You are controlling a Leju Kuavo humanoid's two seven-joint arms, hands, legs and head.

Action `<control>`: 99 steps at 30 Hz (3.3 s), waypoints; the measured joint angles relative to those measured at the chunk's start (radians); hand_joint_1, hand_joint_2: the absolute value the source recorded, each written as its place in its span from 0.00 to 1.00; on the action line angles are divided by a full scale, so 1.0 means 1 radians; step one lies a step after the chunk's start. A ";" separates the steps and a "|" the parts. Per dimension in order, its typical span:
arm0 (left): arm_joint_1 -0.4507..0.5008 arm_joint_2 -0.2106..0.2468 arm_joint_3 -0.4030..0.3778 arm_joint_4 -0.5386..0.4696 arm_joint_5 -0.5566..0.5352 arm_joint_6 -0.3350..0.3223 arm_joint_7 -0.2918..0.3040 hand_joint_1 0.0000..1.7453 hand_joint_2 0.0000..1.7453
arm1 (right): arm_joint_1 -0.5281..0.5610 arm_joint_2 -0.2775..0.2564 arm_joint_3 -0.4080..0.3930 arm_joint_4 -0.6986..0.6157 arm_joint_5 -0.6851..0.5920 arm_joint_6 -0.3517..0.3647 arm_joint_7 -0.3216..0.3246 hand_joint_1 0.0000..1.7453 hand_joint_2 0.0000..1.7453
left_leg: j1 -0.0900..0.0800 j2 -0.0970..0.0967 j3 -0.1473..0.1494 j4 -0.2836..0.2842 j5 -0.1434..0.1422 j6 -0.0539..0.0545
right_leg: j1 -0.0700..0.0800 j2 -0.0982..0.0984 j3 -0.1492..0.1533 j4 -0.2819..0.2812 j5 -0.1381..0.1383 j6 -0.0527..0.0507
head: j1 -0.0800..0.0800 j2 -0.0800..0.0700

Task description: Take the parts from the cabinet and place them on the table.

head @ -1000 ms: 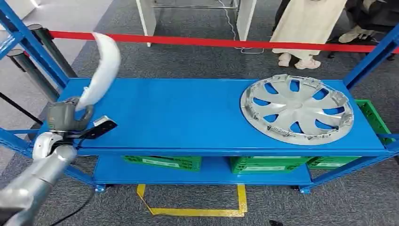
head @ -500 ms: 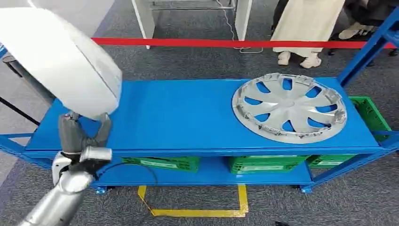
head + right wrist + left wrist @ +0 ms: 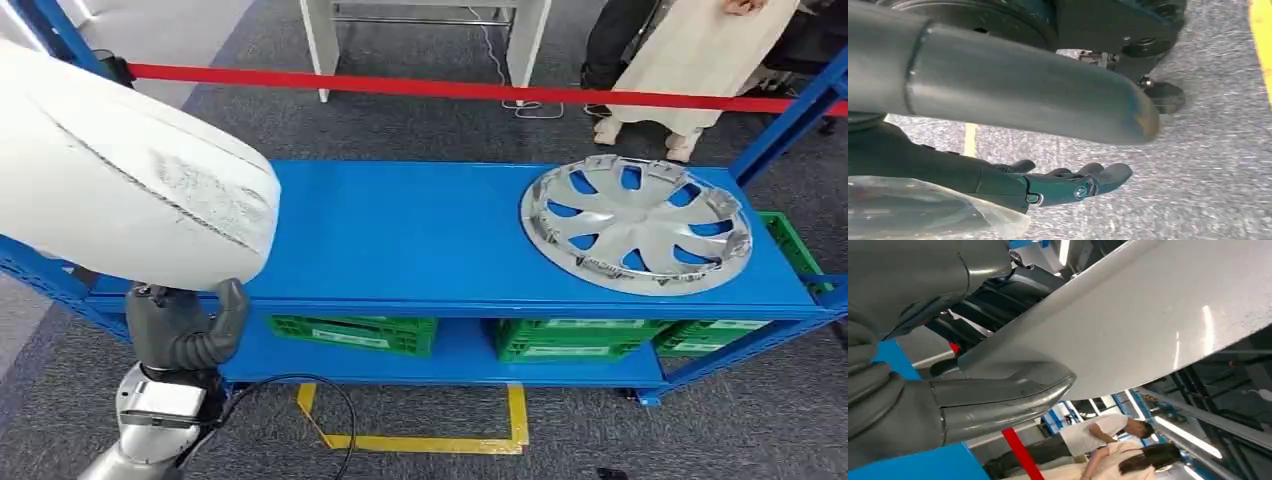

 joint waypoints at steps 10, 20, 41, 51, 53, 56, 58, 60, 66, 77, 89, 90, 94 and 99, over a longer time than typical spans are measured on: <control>0.045 0.013 -0.049 -0.027 0.023 0.000 0.000 1.00 1.00 | -0.012 -0.018 0.000 -0.002 0.008 -0.008 -0.031 0.00 0.00 | -0.006 0.003 -0.083 -0.001 0.097 -0.030 | 0.010 0.002 0.235 -0.244 0.047 -0.022 | -0.003 0.000; 0.100 0.037 -0.113 -0.073 0.139 -0.126 0.000 1.00 1.00 | -0.002 -0.010 0.005 -0.002 0.050 -0.002 0.001 0.00 0.00 | 0.000 -0.001 -0.045 0.240 -0.058 -0.059 | 0.003 -0.016 0.113 -0.221 0.147 -0.046 | -0.011 0.000; 0.138 0.033 -0.118 -0.101 0.184 -0.231 0.000 1.00 1.00 | -0.003 -0.001 0.000 -0.002 0.070 0.019 0.012 0.00 0.00 | -0.007 0.006 -0.063 -0.016 0.090 -0.037 | 0.011 -0.004 0.261 -0.266 0.044 -0.023 | -0.004 0.000; 0.140 0.060 -0.148 -0.100 0.152 -0.164 0.000 1.00 1.00 | 0.005 0.001 -0.004 0.000 0.061 0.072 -0.003 0.00 0.00 | -0.003 0.002 -0.015 0.215 -0.056 -0.059 | 0.008 -0.018 0.116 -0.223 0.143 -0.053 | -0.012 0.000; 0.139 0.063 -0.149 -0.100 0.142 -0.147 0.000 1.00 1.00 | 0.007 0.003 -0.005 0.000 0.055 0.082 -0.010 0.00 0.00 | -0.007 0.001 0.103 0.031 -0.074 -0.045 | 0.013 -0.016 0.089 -0.207 0.153 -0.046 | -0.012 0.000; 0.138 0.070 -0.157 -0.100 0.136 -0.136 0.000 1.00 1.00 | 0.007 0.004 -0.008 0.000 0.049 0.088 -0.018 0.00 0.00 | -0.013 0.000 0.116 -0.021 -0.084 -0.038 | 0.010 -0.016 0.072 -0.207 0.182 -0.031 | -0.011 0.000; 0.133 0.071 -0.160 -0.098 0.136 -0.127 0.000 1.00 1.00 | 0.010 0.004 -0.014 0.000 0.042 0.095 -0.033 0.00 0.00 | -0.001 0.005 0.101 -0.038 -0.065 -0.020 | 0.010 -0.013 0.056 -0.202 0.177 -0.018 | -0.010 0.000; 0.122 0.071 -0.163 -0.095 0.136 -0.122 0.000 1.00 1.00 | 0.011 0.004 -0.018 0.000 0.040 0.103 -0.057 0.00 0.00 | -0.003 0.008 0.075 -0.036 -0.045 -0.004 | 0.009 -0.008 0.024 -0.123 0.073 -0.010 | -0.003 0.000; 0.118 0.074 -0.163 -0.082 0.136 -0.129 0.000 1.00 1.00 | 0.010 0.004 -0.020 0.000 0.054 0.109 -0.082 0.00 0.00 | -0.004 0.010 -0.006 -0.026 0.013 -0.010 | 0.006 -0.009 0.072 0.005 0.087 -0.004 | -0.003 0.000; 0.118 0.076 -0.163 -0.079 0.136 -0.138 0.000 1.00 1.00 | 0.007 0.005 -0.023 0.001 0.044 0.111 -0.057 0.00 0.00 | -0.003 0.005 -0.095 0.201 -0.140 -0.062 | 0.007 -0.013 0.173 -0.250 0.123 -0.056 | -0.013 0.000; 0.112 0.076 -0.163 -0.073 0.136 -0.140 0.000 1.00 1.00 | 0.008 0.008 -0.033 0.001 0.040 0.098 -0.054 0.00 0.00 | -0.009 0.008 0.094 -0.039 -0.056 -0.014 | 0.011 -0.008 0.048 -0.189 0.167 -0.019 | -0.013 0.000; 0.112 0.074 -0.163 -0.073 0.136 -0.135 0.000 1.00 1.00 | 0.010 0.008 -0.034 0.001 0.036 0.090 -0.055 0.00 0.00 | -0.007 0.011 0.083 -0.039 -0.048 -0.004 | 0.010 -0.007 0.031 -0.154 0.115 -0.014 | -0.009 0.000; 0.114 0.069 -0.163 -0.073 0.136 -0.115 0.000 1.00 1.00 | 0.009 0.008 -0.046 0.001 0.021 0.087 -0.061 0.00 0.00 | -0.007 0.031 0.038 -0.034 -0.014 -0.003 | 0.000 -0.007 -0.032 0.092 0.009 0.006 | -0.005 0.000; 0.115 0.066 -0.162 -0.073 0.136 -0.102 0.000 1.00 1.00 | 0.002 0.009 -0.056 0.001 0.020 0.087 -0.063 0.00 0.00 | -0.008 0.069 0.002 -0.013 0.004 -0.025 | 0.000 -0.087 0.190 -0.203 0.094 0.023 | -0.002 0.000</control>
